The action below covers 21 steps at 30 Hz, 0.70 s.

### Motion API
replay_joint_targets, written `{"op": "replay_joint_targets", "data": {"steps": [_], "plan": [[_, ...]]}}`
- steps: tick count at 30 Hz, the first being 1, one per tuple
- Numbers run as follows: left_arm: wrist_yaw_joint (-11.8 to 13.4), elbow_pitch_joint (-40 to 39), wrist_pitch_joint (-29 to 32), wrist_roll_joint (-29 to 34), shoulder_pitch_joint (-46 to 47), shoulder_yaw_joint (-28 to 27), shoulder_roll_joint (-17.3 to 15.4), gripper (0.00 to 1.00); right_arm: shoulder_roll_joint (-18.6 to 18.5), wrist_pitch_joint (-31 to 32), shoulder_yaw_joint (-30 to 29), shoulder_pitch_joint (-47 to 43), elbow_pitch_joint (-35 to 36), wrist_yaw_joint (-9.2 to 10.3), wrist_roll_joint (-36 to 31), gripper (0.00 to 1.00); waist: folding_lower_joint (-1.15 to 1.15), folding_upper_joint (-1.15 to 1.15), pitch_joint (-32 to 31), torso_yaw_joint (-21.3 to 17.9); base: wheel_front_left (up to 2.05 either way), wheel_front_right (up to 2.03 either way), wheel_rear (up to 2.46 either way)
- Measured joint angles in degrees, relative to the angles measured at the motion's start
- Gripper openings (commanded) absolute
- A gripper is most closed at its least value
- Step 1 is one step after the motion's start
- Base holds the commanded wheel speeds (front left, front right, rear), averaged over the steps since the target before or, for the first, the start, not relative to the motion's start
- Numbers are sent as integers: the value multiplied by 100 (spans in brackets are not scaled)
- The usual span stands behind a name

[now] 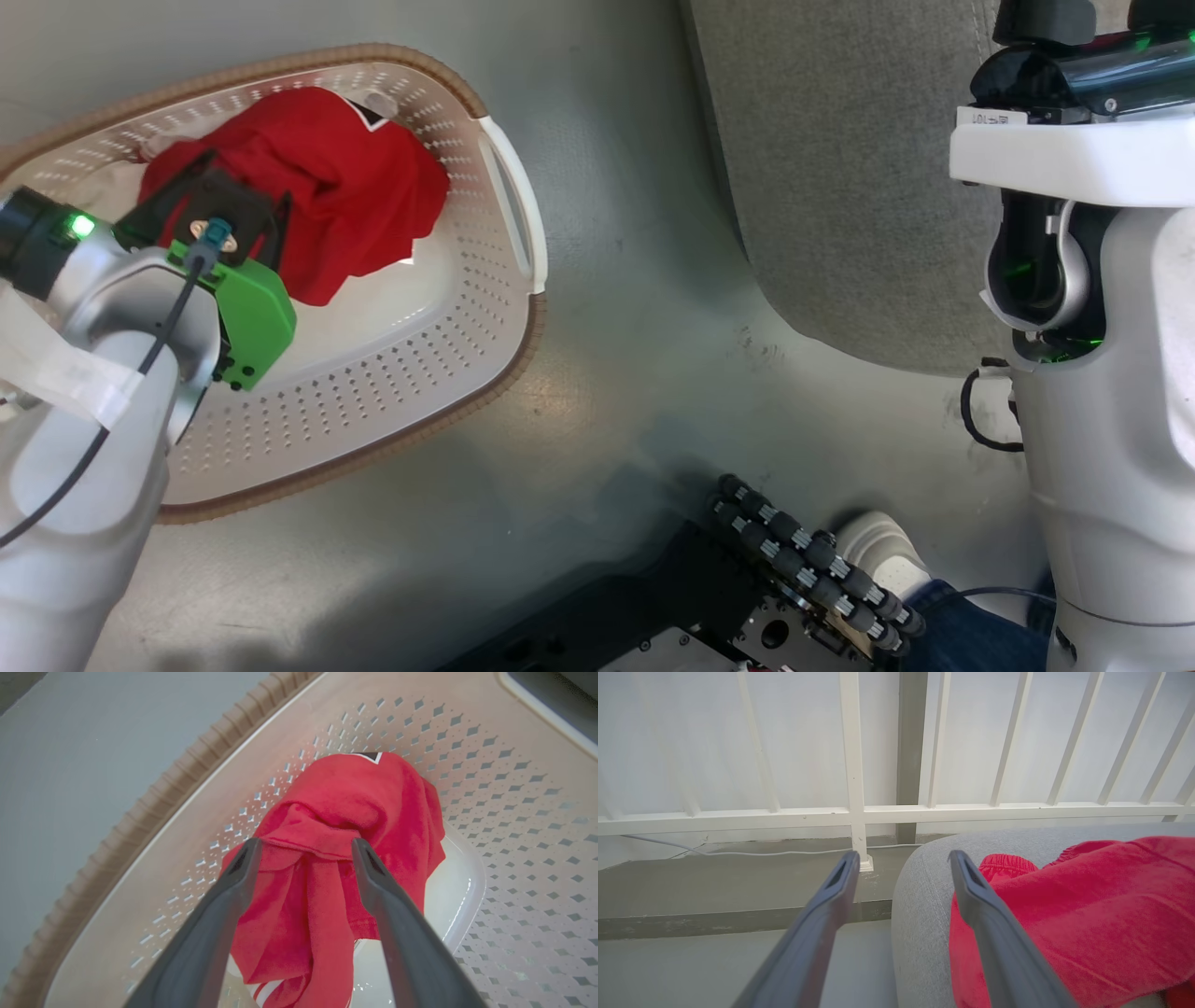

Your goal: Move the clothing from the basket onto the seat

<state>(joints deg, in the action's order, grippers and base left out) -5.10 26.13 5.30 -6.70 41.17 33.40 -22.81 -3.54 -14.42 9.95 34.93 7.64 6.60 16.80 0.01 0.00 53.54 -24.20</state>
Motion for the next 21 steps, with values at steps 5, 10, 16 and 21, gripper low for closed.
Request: {"op": "replay_joint_targets", "data": {"steps": [5, 10, 16, 21], "plan": [[-31, 131, -31, 43, 151, 1, -7, 100, 10, -1, 32, 2, -98, 0, 10, 100, 0, 0, 61, -85, 0, 0, 0], [-44, 208, -69, 162, 320, 52, -51, 100, 31, -2, 71, 8, -169, 0, 41, 100, 0, 0, 94, -125, 0, 0, 0], [-52, 297, -81, 247, 488, 189, -122, 100, 37, -18, 83, 32, -248, 0, 44, 100, 0, 0, 121, -145, 0, 0, 0], [-119, 546, 135, 254, 491, 341, -156, 100, 53, -18, 83, 139, -238, 0, 85, 100, 0, 0, 129, -154, 0, 0, 0]]}}
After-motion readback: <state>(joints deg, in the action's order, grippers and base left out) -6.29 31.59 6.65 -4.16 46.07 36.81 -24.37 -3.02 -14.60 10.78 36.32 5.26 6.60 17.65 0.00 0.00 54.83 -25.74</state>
